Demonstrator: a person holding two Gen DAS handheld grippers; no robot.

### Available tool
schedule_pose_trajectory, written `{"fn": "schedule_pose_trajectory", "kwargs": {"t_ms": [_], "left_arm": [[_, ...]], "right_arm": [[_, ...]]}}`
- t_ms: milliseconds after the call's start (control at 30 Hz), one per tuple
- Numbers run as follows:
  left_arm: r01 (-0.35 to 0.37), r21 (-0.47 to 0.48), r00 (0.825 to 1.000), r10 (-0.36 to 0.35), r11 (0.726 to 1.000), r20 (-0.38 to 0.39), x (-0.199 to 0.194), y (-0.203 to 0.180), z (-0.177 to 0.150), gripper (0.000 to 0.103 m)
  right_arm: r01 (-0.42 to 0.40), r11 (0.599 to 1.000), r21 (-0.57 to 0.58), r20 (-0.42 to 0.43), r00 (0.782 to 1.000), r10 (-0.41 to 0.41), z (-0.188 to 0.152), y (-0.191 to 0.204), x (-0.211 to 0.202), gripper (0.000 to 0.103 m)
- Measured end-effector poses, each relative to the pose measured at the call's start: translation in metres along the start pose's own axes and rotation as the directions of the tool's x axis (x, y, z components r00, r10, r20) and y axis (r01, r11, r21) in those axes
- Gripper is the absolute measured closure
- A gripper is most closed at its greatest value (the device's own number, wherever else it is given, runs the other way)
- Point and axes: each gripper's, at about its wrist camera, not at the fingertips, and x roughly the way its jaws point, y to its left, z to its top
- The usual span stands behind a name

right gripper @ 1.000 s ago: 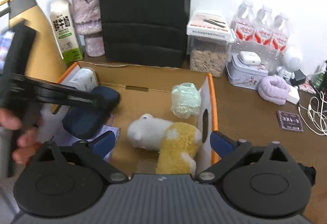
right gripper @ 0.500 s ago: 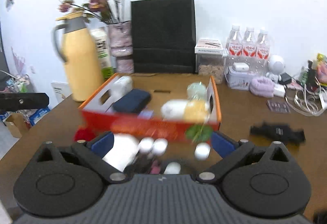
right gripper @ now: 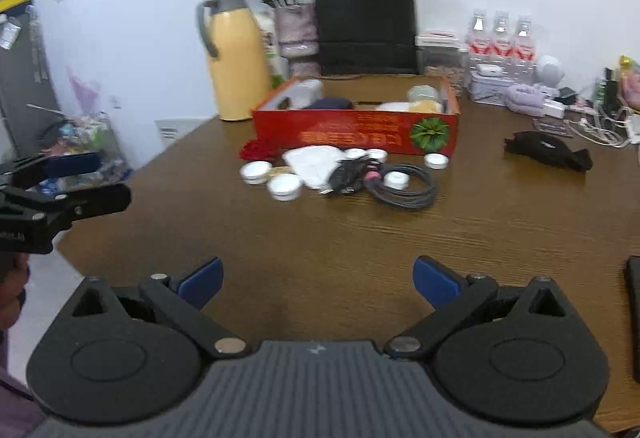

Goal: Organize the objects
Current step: 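Move both tools back toward the white caps and cloth on the table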

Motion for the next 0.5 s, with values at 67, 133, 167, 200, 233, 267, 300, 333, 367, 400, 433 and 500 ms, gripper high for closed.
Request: {"fn": "schedule_pose_trajectory", "kwargs": {"t_ms": [67, 133, 167, 200, 233, 267, 300, 333, 367, 400, 433, 500], "left_arm": [[-0.027, -0.016, 1.0, 0.027, 1.0, -0.01, 0.01, 0.005, -0.003, 0.004], [-0.036, -0.042, 0.999, 0.035, 0.998, -0.008, 0.023, 0.015, -0.005, 0.004], [-0.054, -0.066, 0.999, 0.055, 0.996, -0.001, 0.031, 0.021, -0.005, 0.004], [-0.07, -0.083, 0.997, 0.071, 0.994, 0.005, 0.037, 0.027, -0.005, 0.005], [-0.083, -0.099, 0.996, 0.084, 0.992, 0.009, 0.044, 0.034, -0.005, 0.006], [-0.089, -0.113, 0.996, 0.09, 0.99, 0.004, 0.054, 0.041, -0.004, 0.006], [-0.087, -0.122, 0.996, 0.087, 0.989, -0.007, 0.063, 0.048, -0.002, 0.009], [-0.085, -0.13, 0.996, 0.082, 0.988, -0.028, 0.076, 0.055, -0.001, 0.014], [-0.085, -0.134, 0.996, 0.08, 0.987, -0.044, 0.087, 0.061, 0.001, 0.017], [-0.088, -0.138, 0.995, 0.081, 0.987, -0.058, 0.098, 0.065, 0.002, 0.02], [-0.089, -0.139, 0.994, 0.079, 0.986, -0.073, 0.11, 0.07, 0.003, 0.021], [-0.082, -0.135, 0.993, 0.069, 0.987, -0.096, 0.134, 0.075, 0.003, 0.024]], "right_arm": [[0.023, 1.0, 0.015, 0.019, 1.0, -0.023, 0.006, -0.004, 0.006, 0.0], [0.056, 0.998, 0.024, 0.061, 0.997, -0.057, 0.011, -0.008, 0.014, 0.0], [0.096, 0.995, 0.033, 0.095, 0.991, -0.099, 0.014, -0.01, 0.018, 0.0], [0.148, 0.988, 0.045, 0.132, 0.979, -0.153, 0.018, -0.012, 0.024, 0.0], [0.185, 0.981, 0.053, 0.149, 0.97, -0.191, 0.021, -0.014, 0.031, 0.0], [0.203, 0.977, 0.061, 0.151, 0.966, -0.21, 0.025, -0.016, 0.04, 0.0], [0.204, 0.976, 0.072, 0.138, 0.967, -0.213, 0.03, -0.02, 0.051, 0.0], [0.196, 0.977, 0.082, 0.125, 0.971, -0.206, 0.035, -0.024, 0.062, 0.0], [0.188, 0.978, 0.09, 0.115, 0.973, -0.198, 0.039, -0.027, 0.073, 0.0], [0.186, 0.979, 0.089, 0.109, 0.975, -0.195, 0.044, -0.029, 0.085, 0.0], [0.185, 0.98, 0.078, 0.105, 0.976, -0.193, 0.047, -0.029, 0.095, 0.0], [0.189, 0.981, 0.043, 0.105, 0.976, -0.193, 0.056, -0.027, 0.116, 0.001]]}}
